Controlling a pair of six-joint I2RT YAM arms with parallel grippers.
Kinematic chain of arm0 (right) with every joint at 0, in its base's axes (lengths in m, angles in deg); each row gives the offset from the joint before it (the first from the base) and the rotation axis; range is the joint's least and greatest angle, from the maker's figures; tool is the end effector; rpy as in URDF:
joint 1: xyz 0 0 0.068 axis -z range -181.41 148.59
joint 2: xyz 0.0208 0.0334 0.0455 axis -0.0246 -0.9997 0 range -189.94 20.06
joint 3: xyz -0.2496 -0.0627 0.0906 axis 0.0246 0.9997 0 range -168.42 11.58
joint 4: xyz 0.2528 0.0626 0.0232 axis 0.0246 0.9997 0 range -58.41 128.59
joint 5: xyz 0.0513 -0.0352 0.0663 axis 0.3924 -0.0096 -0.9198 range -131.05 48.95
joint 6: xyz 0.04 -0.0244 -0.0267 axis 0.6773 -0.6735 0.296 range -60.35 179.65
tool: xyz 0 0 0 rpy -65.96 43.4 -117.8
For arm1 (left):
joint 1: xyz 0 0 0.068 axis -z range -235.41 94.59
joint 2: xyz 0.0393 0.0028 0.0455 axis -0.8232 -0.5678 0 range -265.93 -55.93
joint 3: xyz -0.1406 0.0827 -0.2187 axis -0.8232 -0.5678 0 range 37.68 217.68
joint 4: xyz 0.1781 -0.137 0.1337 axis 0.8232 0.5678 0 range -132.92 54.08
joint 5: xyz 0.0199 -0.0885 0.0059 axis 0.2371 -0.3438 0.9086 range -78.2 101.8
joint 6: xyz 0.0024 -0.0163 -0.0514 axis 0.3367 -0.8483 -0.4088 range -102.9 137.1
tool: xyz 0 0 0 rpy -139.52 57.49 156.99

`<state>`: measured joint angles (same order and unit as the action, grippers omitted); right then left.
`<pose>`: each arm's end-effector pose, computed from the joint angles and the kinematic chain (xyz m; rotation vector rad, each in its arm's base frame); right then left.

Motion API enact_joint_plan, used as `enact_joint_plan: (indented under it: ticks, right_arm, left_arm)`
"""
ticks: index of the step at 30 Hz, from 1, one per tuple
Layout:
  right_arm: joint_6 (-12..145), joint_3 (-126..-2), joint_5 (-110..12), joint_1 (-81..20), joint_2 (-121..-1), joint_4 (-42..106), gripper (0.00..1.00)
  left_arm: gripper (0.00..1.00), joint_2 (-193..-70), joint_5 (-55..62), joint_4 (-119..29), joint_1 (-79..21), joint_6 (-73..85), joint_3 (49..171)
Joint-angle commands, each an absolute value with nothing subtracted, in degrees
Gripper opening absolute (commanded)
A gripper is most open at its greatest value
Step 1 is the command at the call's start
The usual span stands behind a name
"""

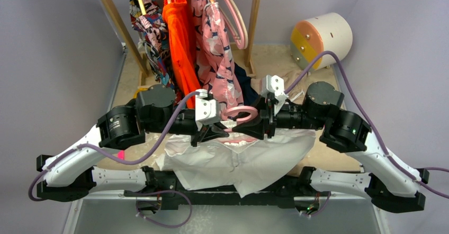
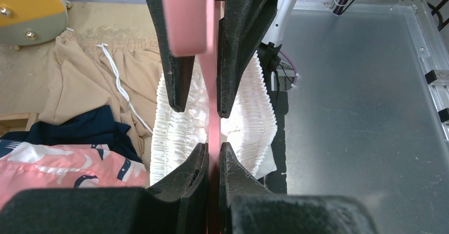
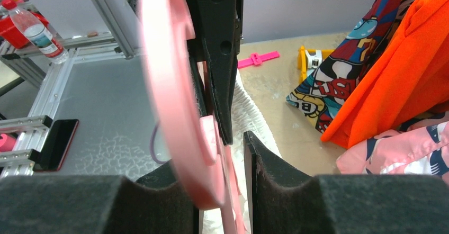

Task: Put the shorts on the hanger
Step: Adjust the shorts on the hanger.

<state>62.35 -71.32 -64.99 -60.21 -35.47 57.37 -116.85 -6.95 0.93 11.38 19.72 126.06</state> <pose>0.0743 0.1504 0.5001 -1.0796 1.2707 1.1533 0.0624 -0.1743 0.4800 1.3215 1.4811 -1.0583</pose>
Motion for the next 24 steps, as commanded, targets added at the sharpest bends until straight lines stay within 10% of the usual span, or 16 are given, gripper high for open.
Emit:
enact_joint_plan:
  ticks: [1,4,8,11,16,24]
  right_arm:
    - [62.63,-71.24,-64.86,-60.12,-34.88,55.37,0.36]
    - [62.56,-71.45,-64.81,-60.13,-34.65,56.02,0.36]
    - [62.49,-71.9,-64.72,-60.12,-35.07,56.16,0.01]
    - [62.36,-71.92,-62.74,-60.12,-34.86,54.94,0.0]
    - [61.55,-73.64,-55.2,-60.17,-32.28,53.0,0.0]
    - [54.66,-108.03,-56.85,-60.14,-41.07,59.64,0.0]
  left_arm:
    - [0.0,-114.53,-7.2,-4.82,11.39,19.42,126.49]
    - [0.0,-114.09,-6.77,-4.84,11.39,19.5,126.16]
    - [0.0,-113.85,-6.62,-5.25,11.35,19.32,125.63]
    - [0.0,-113.78,-5.28,-5.61,11.39,18.95,125.42]
    - [0.58,-112.43,1.87,-3.64,11.39,18.68,128.92]
    - [0.69,-110.58,7.08,-2.1,11.39,19.61,154.74]
